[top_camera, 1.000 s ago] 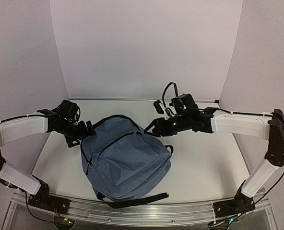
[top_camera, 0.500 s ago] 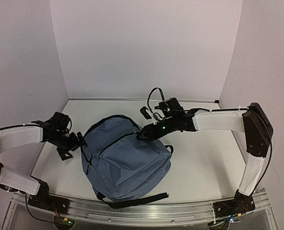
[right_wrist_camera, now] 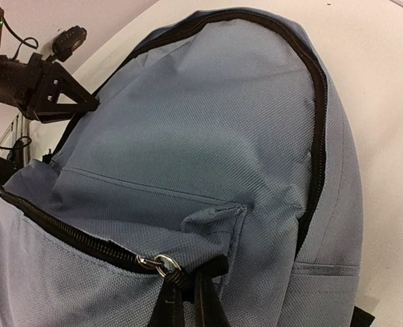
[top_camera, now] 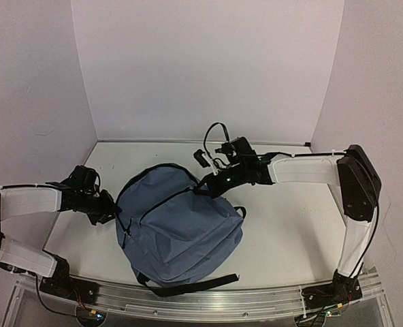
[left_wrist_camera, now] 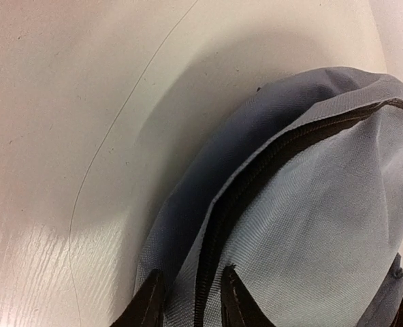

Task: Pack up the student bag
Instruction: Zip the student bag at the center of the board.

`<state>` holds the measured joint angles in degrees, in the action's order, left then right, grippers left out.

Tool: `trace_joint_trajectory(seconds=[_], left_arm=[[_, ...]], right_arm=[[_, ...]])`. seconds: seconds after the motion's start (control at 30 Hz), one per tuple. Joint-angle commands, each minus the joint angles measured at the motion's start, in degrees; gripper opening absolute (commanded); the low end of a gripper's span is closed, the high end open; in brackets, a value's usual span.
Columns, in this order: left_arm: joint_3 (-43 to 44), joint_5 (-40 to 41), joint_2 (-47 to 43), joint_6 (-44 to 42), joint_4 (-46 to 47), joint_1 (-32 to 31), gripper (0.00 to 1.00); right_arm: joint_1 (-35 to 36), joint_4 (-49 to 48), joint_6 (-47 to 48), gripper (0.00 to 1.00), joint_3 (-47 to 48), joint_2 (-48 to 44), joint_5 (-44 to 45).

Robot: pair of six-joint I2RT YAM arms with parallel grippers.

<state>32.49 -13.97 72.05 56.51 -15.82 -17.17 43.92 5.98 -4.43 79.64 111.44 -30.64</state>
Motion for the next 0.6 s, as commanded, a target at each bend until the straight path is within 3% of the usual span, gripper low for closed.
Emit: trace_joint_trajectory(seconds=[0.0,0.1,0.3,0.57], left_arm=[[-0.2,-0.6,-0.8,-0.1,4.2,0.2,0.11],[0.5,-0.8,-1.1,-0.5,4.1,0.3,0.00],[2.3,-1.9,-1.1,-0.9,4.0,0.3,0.00],[4.8,-3.8,0.2,-1.0,4.2,0.3,0.00]], right_arm=[[0.2,-1.5,0.1,0.00,0.1,-3.9,1.5],[0.8,-1.2,-0.7,0.00,-0.4,-6.4,4.3],[3.2,0.3,-0.6,0.00,-0.2,-10.4,12.5],[9.7,8.4,1.9,0.00,5.9,-8.6,27.0]])
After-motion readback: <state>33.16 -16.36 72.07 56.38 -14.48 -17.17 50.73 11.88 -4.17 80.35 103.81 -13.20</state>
